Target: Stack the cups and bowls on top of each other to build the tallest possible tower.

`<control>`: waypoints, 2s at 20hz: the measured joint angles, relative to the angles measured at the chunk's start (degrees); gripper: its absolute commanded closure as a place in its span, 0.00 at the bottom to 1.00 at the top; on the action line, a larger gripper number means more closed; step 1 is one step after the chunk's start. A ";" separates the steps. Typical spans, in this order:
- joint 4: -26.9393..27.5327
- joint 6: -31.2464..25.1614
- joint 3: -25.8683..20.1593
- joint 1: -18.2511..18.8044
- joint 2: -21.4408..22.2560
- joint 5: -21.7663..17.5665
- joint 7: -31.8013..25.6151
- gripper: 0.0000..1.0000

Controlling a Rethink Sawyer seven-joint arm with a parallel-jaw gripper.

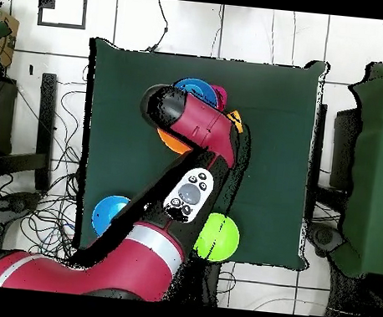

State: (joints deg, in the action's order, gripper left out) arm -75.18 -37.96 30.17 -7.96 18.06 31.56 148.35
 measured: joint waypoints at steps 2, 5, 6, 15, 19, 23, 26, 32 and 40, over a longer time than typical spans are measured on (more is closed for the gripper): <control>-0.51 -0.01 -0.18 0.00 0.42 -0.01 0.00 0.00; -1.03 -0.01 -0.51 0.01 0.98 -0.01 0.00 0.00; -1.13 0.00 -0.62 0.01 1.14 0.00 0.00 0.00; -1.88 0.83 -1.76 0.01 1.49 0.00 0.00 0.00; -2.98 1.78 -2.68 0.00 1.82 0.00 0.00 0.00; -4.44 3.00 -3.27 0.05 2.45 0.00 0.00 0.00; -5.81 4.04 -3.62 0.25 2.98 0.01 0.00 0.00; -8.79 5.94 -4.53 0.94 4.68 -0.18 0.00 0.00; -10.53 6.14 -6.11 3.01 6.76 -3.11 0.00 0.00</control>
State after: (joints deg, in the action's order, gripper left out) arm -85.71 -31.82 24.06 -4.96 24.81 28.45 148.35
